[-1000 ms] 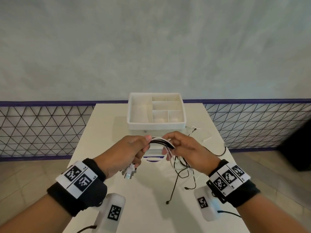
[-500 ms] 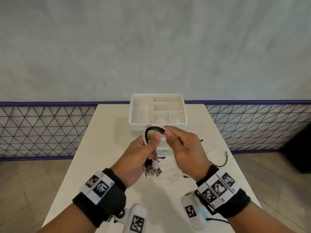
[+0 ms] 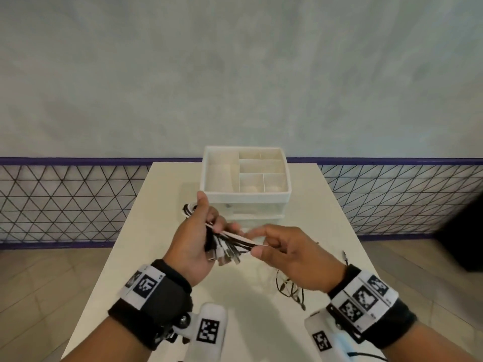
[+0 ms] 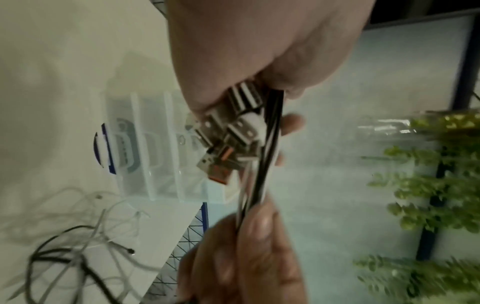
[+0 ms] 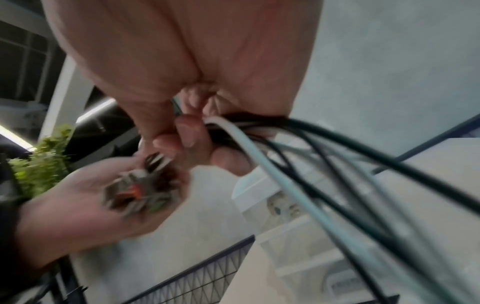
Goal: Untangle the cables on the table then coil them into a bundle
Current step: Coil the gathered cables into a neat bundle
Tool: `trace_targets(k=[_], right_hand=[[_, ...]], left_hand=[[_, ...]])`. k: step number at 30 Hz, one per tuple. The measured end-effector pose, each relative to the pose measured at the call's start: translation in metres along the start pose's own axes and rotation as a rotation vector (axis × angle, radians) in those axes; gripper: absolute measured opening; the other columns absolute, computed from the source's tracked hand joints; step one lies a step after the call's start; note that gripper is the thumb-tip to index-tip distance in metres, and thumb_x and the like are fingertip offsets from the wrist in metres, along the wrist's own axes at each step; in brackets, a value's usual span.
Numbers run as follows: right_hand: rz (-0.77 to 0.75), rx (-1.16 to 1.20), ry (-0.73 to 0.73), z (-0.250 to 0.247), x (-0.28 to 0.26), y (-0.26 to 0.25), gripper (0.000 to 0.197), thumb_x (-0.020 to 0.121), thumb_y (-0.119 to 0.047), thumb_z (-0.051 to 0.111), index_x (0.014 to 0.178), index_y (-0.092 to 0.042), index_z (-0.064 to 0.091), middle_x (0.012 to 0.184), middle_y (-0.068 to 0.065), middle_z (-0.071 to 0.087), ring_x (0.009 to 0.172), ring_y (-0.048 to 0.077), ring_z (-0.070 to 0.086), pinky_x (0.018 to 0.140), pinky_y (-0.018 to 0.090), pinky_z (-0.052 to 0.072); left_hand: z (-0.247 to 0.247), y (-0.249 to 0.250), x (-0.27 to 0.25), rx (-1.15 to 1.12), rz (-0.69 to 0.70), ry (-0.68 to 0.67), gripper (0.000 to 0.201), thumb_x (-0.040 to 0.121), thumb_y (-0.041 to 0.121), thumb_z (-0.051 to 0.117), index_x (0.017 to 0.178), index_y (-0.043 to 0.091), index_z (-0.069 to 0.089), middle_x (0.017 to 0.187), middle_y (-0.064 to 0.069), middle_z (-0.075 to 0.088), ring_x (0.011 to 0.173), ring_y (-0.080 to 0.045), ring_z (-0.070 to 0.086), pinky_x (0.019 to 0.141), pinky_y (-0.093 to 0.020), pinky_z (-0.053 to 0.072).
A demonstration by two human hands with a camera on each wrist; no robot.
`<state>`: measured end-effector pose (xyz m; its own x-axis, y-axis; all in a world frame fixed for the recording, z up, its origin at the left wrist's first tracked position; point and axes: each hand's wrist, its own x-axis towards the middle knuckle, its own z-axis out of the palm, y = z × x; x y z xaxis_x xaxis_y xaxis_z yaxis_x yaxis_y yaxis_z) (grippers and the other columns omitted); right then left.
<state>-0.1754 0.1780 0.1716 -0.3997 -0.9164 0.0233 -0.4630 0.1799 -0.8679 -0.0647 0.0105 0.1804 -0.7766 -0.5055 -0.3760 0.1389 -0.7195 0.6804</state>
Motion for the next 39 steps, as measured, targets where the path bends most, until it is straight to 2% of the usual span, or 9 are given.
trace_targets(k=[4,9,13,19,24,27,30,33,39], right_hand=[[0.074,0.003,-0.047,-0.016,-0.005,0.003,0.019,0.095,-0.028,0.065,0.091,-0.012,0.075,0.057,-0.010,0.049,0.051,0.006,0.036,0.053,0.017,0.033],[-0.014,-0.173,-0.138,-0.010,0.007,-0.017,0.020,0.091,-0.030,0.065,0.085,-0.012,0.072,0.066,0.004,0.065,0.055,0.014,0.051,0.056,0.029,0.043],[-0.045,-0.137,-0.096,-0.009,0.015,-0.027,0.008,0.084,-0.019,0.076,0.086,-0.011,0.076,0.077,0.007,0.076,0.067,0.023,0.068,0.065,0.037,0.055],[0.090,0.170,-0.097,-0.022,0.018,-0.023,0.041,0.077,-0.018,0.084,0.111,-0.025,0.063,0.070,0.019,0.063,0.061,0.023,0.049,0.060,0.032,0.041],[-0.045,-0.036,-0.125,-0.019,0.019,-0.023,0.013,0.090,-0.010,0.070,0.103,-0.011,0.075,0.066,-0.017,0.067,0.057,-0.004,0.057,0.059,0.008,0.041],[-0.091,0.004,-0.006,-0.012,0.019,-0.022,0.019,0.089,-0.020,0.073,0.107,-0.017,0.075,0.077,-0.007,0.073,0.059,0.001,0.060,0.064,0.012,0.044],[-0.031,0.151,0.106,-0.023,0.019,-0.008,0.032,0.091,-0.045,0.066,0.110,-0.021,0.074,0.064,0.013,0.056,0.056,0.032,0.043,0.060,0.033,0.039],[-0.096,0.181,0.214,-0.018,0.022,0.000,0.054,0.097,-0.042,0.055,0.089,0.011,0.062,0.059,0.006,0.033,0.054,0.023,0.029,0.055,0.031,0.030],[-0.404,0.033,0.422,0.034,0.024,-0.028,0.022,0.101,-0.009,0.054,0.091,-0.005,0.073,0.068,0.000,0.068,0.059,0.014,0.063,0.056,0.031,0.052]], left_hand=[[-0.010,0.015,-0.002,0.228,-0.020,-0.025,0.050,0.091,0.058,0.051,0.061,0.020,0.040,0.044,0.005,0.026,0.036,-0.013,0.033,0.051,-0.029,0.051],[0.006,0.009,-0.013,1.151,0.026,-0.278,0.064,0.071,0.081,0.057,0.055,0.020,0.047,0.046,0.005,0.039,0.043,-0.013,0.038,0.056,-0.026,0.044],[0.008,-0.004,-0.013,1.276,-0.105,-0.512,0.043,0.057,0.043,0.091,0.077,0.011,0.070,0.071,-0.002,0.056,0.065,-0.013,0.051,0.062,-0.027,0.042],[0.004,-0.013,-0.011,1.244,-0.143,-0.404,0.029,0.075,0.042,0.078,0.059,0.024,0.062,0.060,0.006,0.057,0.055,-0.012,0.048,0.061,-0.027,0.040],[0.007,-0.014,-0.018,1.116,-0.121,-0.503,0.019,0.090,0.041,0.063,0.078,0.028,0.072,0.071,-0.002,0.071,0.076,-0.017,0.066,0.083,-0.037,0.051],[0.002,-0.016,-0.020,0.918,-0.104,-0.472,0.031,0.093,0.031,0.062,0.063,0.033,0.069,0.053,0.001,0.053,0.057,-0.021,0.058,0.067,-0.036,0.049],[-0.005,0.000,-0.016,0.706,-0.016,-0.326,0.037,0.084,0.041,0.074,0.052,0.026,0.063,0.046,0.003,0.039,0.043,-0.015,0.042,0.053,-0.028,0.039],[-0.004,0.007,-0.014,0.531,0.053,-0.214,0.044,0.070,0.044,0.082,0.042,0.022,0.056,0.044,0.003,0.031,0.044,-0.015,0.035,0.055,-0.031,0.035],[0.012,-0.003,-0.019,0.497,0.070,-0.195,0.057,0.050,0.072,0.078,0.054,0.016,0.065,0.050,-0.001,0.049,0.050,-0.017,0.050,0.051,-0.026,0.045]])
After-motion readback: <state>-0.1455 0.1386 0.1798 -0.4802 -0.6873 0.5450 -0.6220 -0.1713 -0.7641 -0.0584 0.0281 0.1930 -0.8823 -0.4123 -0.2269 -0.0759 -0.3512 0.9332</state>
